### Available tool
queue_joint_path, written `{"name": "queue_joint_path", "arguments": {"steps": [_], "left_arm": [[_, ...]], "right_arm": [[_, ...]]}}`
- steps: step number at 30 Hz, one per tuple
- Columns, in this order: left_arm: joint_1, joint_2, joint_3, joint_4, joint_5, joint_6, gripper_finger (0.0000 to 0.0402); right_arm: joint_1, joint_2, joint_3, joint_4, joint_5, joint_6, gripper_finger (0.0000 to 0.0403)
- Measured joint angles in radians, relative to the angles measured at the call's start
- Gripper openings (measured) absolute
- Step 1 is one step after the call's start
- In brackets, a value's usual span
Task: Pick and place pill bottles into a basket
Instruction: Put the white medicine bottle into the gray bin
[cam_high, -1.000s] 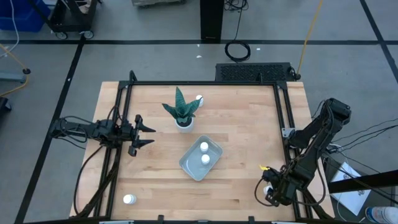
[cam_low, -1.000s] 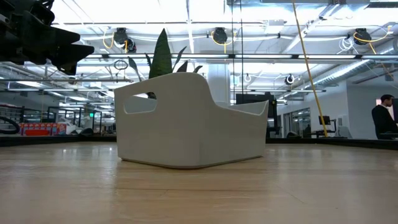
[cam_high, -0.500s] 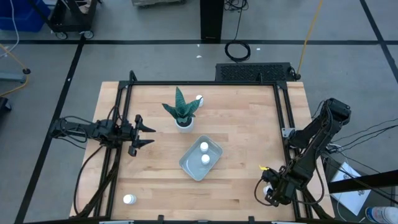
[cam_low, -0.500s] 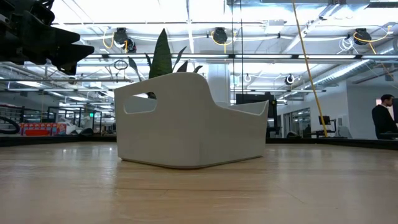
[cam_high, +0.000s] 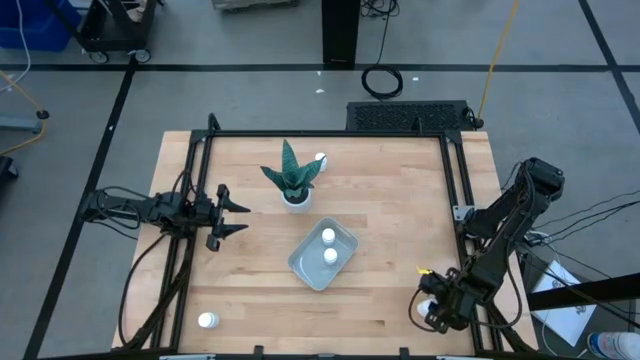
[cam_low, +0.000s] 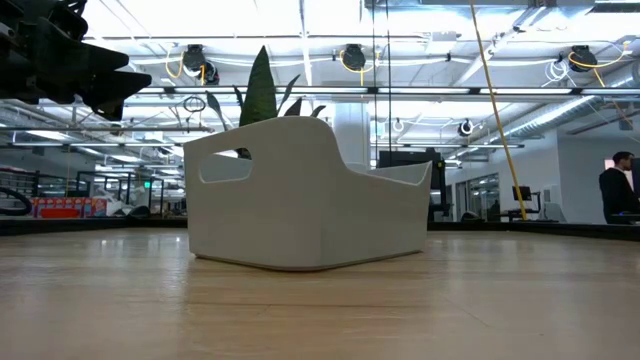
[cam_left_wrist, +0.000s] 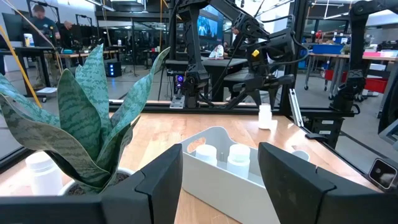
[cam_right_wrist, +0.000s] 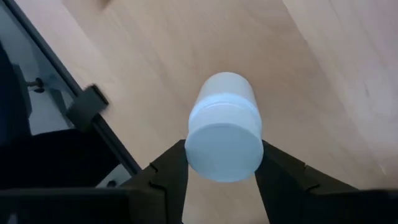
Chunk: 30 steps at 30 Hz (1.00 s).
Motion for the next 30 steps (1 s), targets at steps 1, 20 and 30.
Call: {"name": "queue_joint_path", "arguments": {"steps": [1,20,30], "left_arm": [[0.000,0.000,0.000,0.000,0.000,0.000,0.0214],[0.000,0.000,0.000,0.000,0.000,0.000,0.0214],[0.000,0.000,0.000,0.000,0.000,0.000,0.0214]], "right_arm": [[0.000,0.000,0.000,0.007,0.008,0.000,0.0148],[-0.207,-0.310,0.000,0.194,0.427,-0.270,0.0149],[-0.476,-0.491,0.000,0.483,0.369,-0.694,0.0149]]}}
